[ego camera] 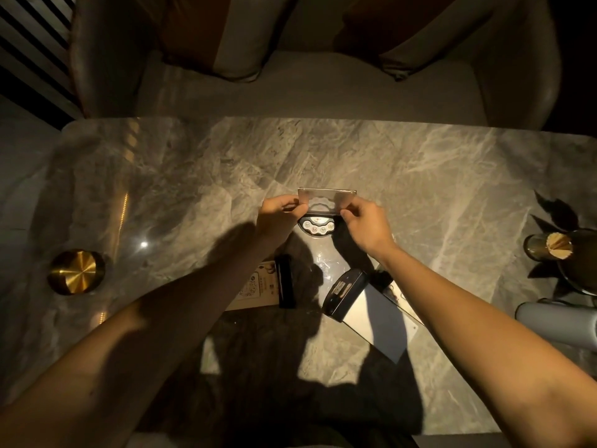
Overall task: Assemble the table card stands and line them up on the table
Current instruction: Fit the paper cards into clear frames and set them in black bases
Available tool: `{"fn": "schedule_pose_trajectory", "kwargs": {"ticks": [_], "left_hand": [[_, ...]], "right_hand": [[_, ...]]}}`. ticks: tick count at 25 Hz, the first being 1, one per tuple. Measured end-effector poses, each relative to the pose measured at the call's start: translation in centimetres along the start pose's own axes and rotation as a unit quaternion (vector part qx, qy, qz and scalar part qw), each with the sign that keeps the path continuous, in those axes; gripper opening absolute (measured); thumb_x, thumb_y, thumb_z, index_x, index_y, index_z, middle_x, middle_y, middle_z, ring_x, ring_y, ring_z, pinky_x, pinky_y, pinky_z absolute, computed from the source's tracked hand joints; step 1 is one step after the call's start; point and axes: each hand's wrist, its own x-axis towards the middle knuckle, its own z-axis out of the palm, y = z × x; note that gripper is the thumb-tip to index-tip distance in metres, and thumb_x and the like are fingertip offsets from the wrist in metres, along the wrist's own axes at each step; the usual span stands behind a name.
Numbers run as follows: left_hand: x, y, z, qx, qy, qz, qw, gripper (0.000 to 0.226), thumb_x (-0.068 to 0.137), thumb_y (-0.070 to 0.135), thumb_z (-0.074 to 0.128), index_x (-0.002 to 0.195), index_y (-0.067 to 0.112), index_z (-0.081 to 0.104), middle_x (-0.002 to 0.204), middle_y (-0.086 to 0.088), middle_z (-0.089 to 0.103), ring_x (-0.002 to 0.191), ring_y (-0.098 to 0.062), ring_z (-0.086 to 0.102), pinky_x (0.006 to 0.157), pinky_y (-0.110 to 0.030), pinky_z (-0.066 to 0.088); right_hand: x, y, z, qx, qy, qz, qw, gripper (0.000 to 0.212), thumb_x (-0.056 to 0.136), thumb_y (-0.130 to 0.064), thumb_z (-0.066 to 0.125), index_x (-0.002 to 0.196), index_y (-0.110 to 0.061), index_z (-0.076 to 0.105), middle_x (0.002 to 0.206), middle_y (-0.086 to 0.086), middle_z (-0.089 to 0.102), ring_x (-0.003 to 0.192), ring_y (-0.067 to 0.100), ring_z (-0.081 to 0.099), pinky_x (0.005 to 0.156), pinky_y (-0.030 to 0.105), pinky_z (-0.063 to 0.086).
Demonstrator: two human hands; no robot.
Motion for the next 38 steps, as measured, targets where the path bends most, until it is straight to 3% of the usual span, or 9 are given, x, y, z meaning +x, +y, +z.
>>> {"fn": "schedule_pose_trajectory", "kwargs": {"ticks": [3,8,13,16,21,24,31,34,38], "left_hand": [[-0.1,-0.8,0.1,-0.002,0.008,-0.048,0.999,0.049,0.069,0.031,0.075,0.114,0.011,0.069,0.087,-0.02,0.067,0.08,-0.022,0.072,0.08,-0.037,0.056],[-2.9,-2.4,1.9,0.032,-0.062,-0.047,0.996,0.05,0.061,0.038,0.077,0.101,0.01,0.066,0.051,0.011,0.047,0.056,-0.008,0.051,0.076,-0.046,0.055],[-8.0,-2.6,5.8,0.225,-0.149,0.034,0.962,0.056,0.066,0.049,0.079,0.116,0.027,0.066,0.107,0.002,0.067,0.103,-0.016,0.067,0.094,-0.042,0.056],[-11.5,-3.0,8.2,0.352,-0.174,0.147,0.908,0.061,0.077,0.037,0.077,0.133,0.022,0.058,0.135,-0.005,0.053,0.119,-0.021,0.057,0.104,-0.042,0.048],[-15.8,-5.5,9.5,0.481,-0.174,0.248,0.823,0.064,0.077,0.038,0.081,0.135,0.025,0.056,0.156,-0.007,0.035,0.137,-0.028,0.04,0.11,-0.041,0.038],[-16.6,-7.9,9.4,0.526,-0.156,0.276,0.789,0.074,0.069,0.04,0.089,0.133,0.019,0.059,0.157,-0.014,0.039,0.138,-0.031,0.046,0.108,-0.043,0.047],[-16.6,-9.7,8.5,0.49,-0.146,0.315,0.8,0.08,0.066,0.019,0.092,0.137,0.008,0.057,0.149,-0.016,0.05,0.131,-0.034,0.055,0.105,-0.042,0.05],[-16.3,-10.5,8.2,0.493,-0.15,0.33,0.791,0.079,0.068,0.018,0.09,0.139,0.008,0.056,0.149,-0.015,0.051,0.131,-0.032,0.054,0.112,-0.036,0.038],[-16.2,-10.7,8.0,0.491,-0.142,0.336,0.791,0.079,0.071,0.019,0.089,0.141,0.01,0.054,0.153,-0.013,0.047,0.136,-0.031,0.05,0.112,-0.043,0.044]], "right_hand": [[-0.4,-0.1,-0.4,0.022,-0.067,0.007,0.998,0.037,0.093,-0.004,0.06,0.128,-0.017,0.063,0.123,0.0,0.071,0.113,0.02,0.066,0.097,0.033,0.049],[-4.4,1.3,-1.4,0.067,-0.035,0.072,0.995,0.051,0.096,-0.011,0.064,0.145,-0.013,0.051,0.14,0.008,0.058,0.116,0.014,0.06,0.105,0.039,0.048],[-10.4,3.8,-2.7,0.056,-0.028,0.077,0.995,0.045,0.095,-0.013,0.066,0.139,-0.013,0.057,0.136,0.004,0.063,0.11,0.006,0.058,0.102,0.027,0.046],[-14.5,5.7,-3.2,0.024,0.007,0.072,0.997,0.038,0.093,-0.013,0.067,0.131,-0.013,0.064,0.126,0.003,0.069,0.11,0.009,0.064,0.095,0.023,0.045],[-17.9,9.2,-2.1,-0.028,0.011,0.105,0.994,0.03,0.091,-0.017,0.066,0.121,-0.013,0.067,0.12,0.006,0.071,0.11,0.025,0.065,0.094,0.038,0.051],[-19.0,10.6,-1.6,-0.057,-0.023,0.132,0.989,0.033,0.088,-0.015,0.067,0.12,-0.007,0.064,0.122,0.012,0.065,0.111,0.029,0.06,0.095,0.041,0.048],[-18.7,12.1,-0.3,-0.159,-0.033,0.147,0.976,0.022,0.076,-0.029,0.065,0.094,-0.018,0.059,0.096,0.006,0.066,0.091,0.031,0.058,0.081,0.049,0.051],[-18.6,11.6,-0.4,-0.149,-0.068,0.136,0.977,0.013,0.077,-0.029,0.068,0.083,-0.019,0.061,0.091,0.006,0.066,0.086,0.028,0.059,0.076,0.047,0.052],[-18.6,11.2,0.1,-0.121,-0.089,0.14,0.979,0.023,0.081,-0.024,0.071,0.092,-0.008,0.059,0.088,0.006,0.061,0.081,0.024,0.058,0.072,0.045,0.051]]}}
